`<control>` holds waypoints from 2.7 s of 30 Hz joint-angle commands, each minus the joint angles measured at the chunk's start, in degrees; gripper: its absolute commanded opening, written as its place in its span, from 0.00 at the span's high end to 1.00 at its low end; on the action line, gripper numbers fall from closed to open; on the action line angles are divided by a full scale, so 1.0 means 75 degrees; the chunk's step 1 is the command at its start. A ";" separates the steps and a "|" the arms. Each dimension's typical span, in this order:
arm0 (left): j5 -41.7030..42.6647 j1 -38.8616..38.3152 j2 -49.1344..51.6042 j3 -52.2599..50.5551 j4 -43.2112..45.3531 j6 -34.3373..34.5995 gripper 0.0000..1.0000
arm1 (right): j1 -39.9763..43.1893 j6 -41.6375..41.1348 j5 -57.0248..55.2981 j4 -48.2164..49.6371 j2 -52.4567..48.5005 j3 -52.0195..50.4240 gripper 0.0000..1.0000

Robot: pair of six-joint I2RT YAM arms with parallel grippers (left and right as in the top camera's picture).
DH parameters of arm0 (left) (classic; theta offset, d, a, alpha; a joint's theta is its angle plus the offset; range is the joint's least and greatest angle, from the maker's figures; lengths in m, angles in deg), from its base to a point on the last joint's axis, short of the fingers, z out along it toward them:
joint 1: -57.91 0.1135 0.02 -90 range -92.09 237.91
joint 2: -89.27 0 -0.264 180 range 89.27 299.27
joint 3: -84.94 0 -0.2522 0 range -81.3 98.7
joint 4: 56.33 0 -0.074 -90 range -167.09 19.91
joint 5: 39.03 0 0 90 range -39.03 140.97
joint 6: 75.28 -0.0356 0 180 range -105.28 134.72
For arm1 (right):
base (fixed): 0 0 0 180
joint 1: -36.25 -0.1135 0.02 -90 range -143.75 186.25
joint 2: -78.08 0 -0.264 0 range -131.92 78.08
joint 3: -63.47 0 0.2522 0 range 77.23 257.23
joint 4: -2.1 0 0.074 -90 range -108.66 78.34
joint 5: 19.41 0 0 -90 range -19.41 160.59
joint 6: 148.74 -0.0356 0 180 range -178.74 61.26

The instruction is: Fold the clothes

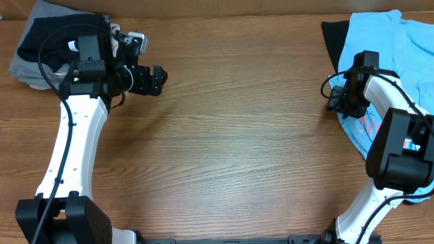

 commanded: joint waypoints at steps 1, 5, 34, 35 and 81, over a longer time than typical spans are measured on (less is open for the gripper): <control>0.0108 0.0038 0.0140 0.0152 0.0023 0.0102 0.07 | -0.0023 -0.0038 -0.0315 0.0067 -0.0227 -0.0038 0.52; 0.0105 0.0038 0.0187 0.0152 0.0032 0.0102 0.09 | -0.0023 -0.0038 -0.0309 0.0058 -0.0248 -0.0038 0.64; -0.0755 0.0965 0.0178 0.1172 0.0335 0.0816 0.91 | -0.4605 -0.0758 0.2448 -0.2311 0.0460 0.2623 0.96; -0.0810 0.0965 0.0178 0.1172 0.0321 0.0813 0.92 | -0.4943 -0.0813 0.2448 -0.2174 0.0460 0.2623 0.96; -0.0122 -0.3037 0.3596 0.3185 0.0740 -0.0842 0.67 | -0.0670 -0.1201 0.2203 -0.3928 0.2008 0.3439 0.24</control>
